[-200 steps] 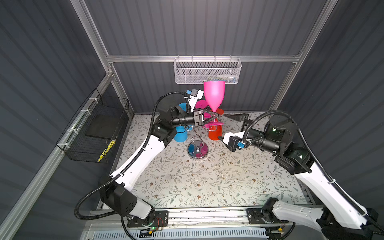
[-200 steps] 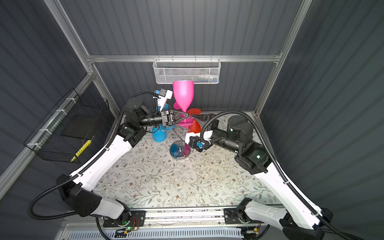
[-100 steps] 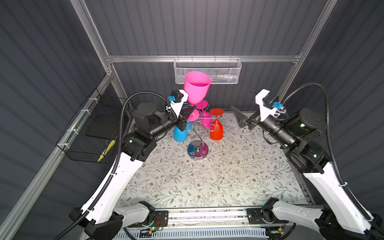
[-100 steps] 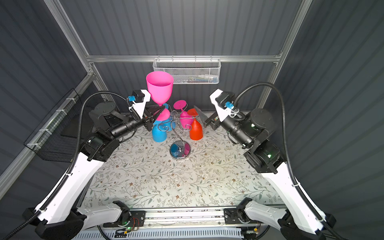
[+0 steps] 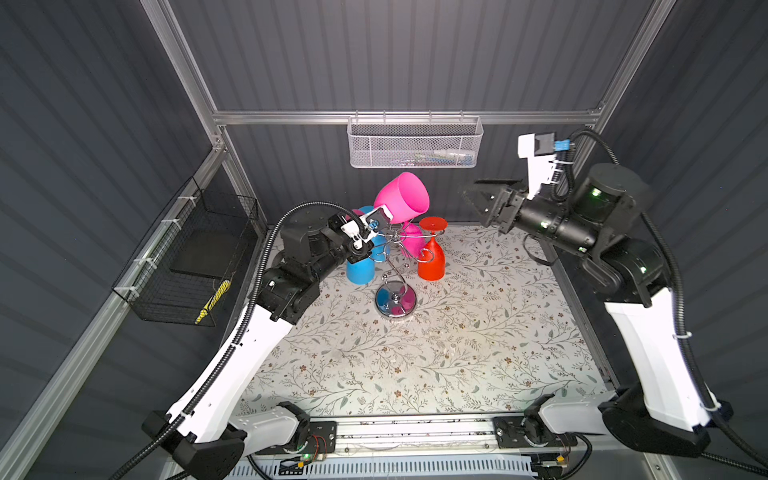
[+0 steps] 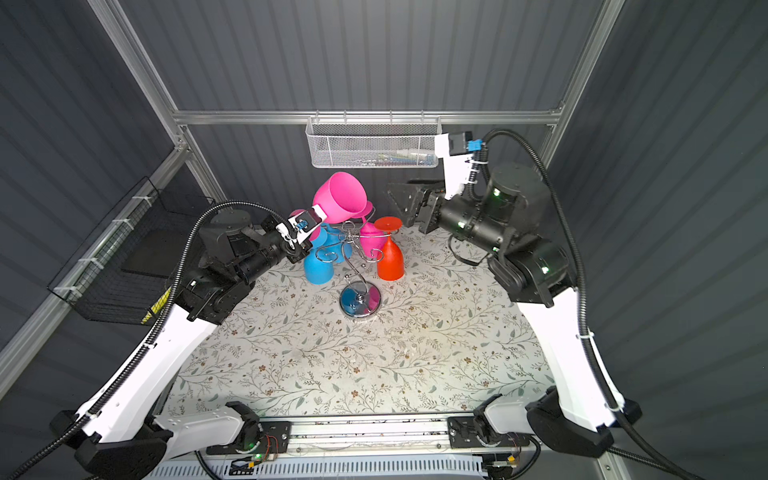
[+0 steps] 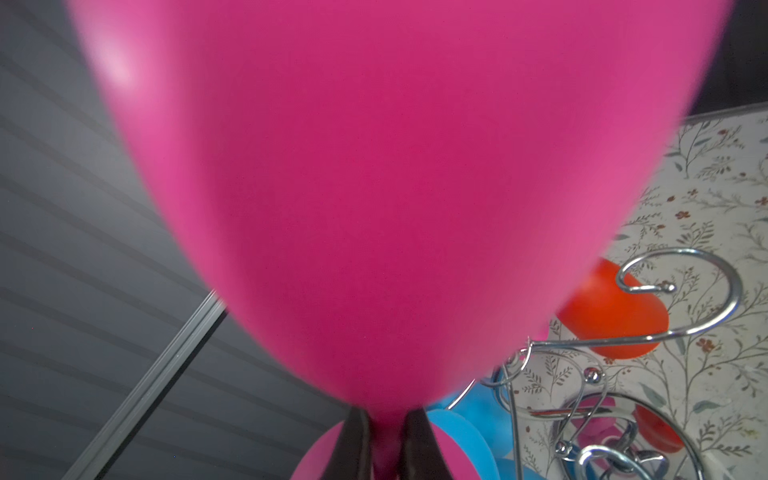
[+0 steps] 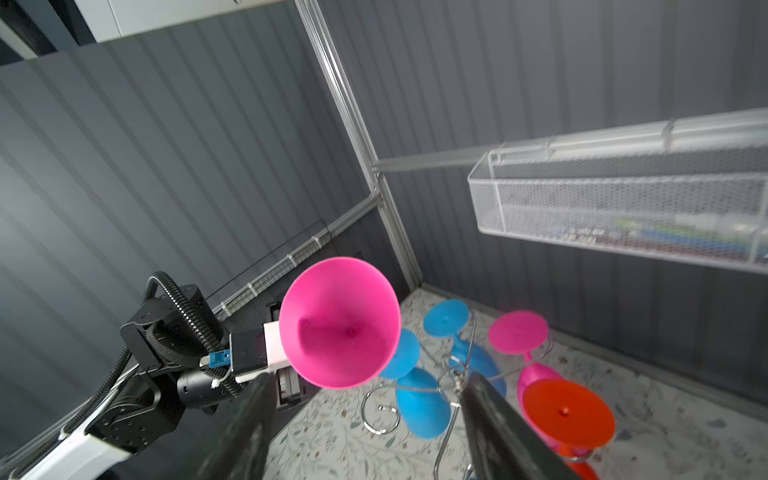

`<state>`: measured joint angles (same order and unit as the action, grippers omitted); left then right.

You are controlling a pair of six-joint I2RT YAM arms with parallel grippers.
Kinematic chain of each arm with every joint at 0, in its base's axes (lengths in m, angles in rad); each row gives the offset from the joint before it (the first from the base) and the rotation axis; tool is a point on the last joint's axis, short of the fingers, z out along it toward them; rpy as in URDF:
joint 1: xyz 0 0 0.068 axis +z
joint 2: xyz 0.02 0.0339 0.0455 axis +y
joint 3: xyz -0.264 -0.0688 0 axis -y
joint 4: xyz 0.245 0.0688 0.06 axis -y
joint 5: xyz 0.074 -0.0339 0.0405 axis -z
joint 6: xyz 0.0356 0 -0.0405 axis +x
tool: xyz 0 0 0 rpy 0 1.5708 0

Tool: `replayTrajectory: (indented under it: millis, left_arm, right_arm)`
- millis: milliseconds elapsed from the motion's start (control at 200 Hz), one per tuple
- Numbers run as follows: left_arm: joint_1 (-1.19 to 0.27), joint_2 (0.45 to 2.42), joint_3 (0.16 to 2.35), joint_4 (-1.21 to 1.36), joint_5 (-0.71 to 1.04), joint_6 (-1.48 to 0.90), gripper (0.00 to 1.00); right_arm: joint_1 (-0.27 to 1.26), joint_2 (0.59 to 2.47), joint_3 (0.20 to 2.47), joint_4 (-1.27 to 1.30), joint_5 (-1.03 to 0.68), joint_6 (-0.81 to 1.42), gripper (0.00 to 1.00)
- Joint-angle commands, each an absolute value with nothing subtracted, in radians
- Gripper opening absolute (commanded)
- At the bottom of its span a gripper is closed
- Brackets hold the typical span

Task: Take the wine glass off the wine glass rack
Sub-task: 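Reach the right gripper to the pink glass rim and close on it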

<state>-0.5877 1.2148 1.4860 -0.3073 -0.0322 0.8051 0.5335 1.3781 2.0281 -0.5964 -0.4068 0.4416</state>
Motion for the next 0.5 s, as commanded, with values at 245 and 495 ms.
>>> replayTrajectory:
  millis: [245,495]
  left_arm:
    - [-0.627,1.187,1.45,-0.282,-0.103,0.995,0.0]
    - [-0.674,1.19,1.434,-0.293,-0.163,1.082,0.0]
  right_arm:
    - [0.526,1.443,1.971,-0.687,-0.599,0.67,0.62]
    - [0.525,1.441,1.912,-0.669,-0.618,0.697,0.48]
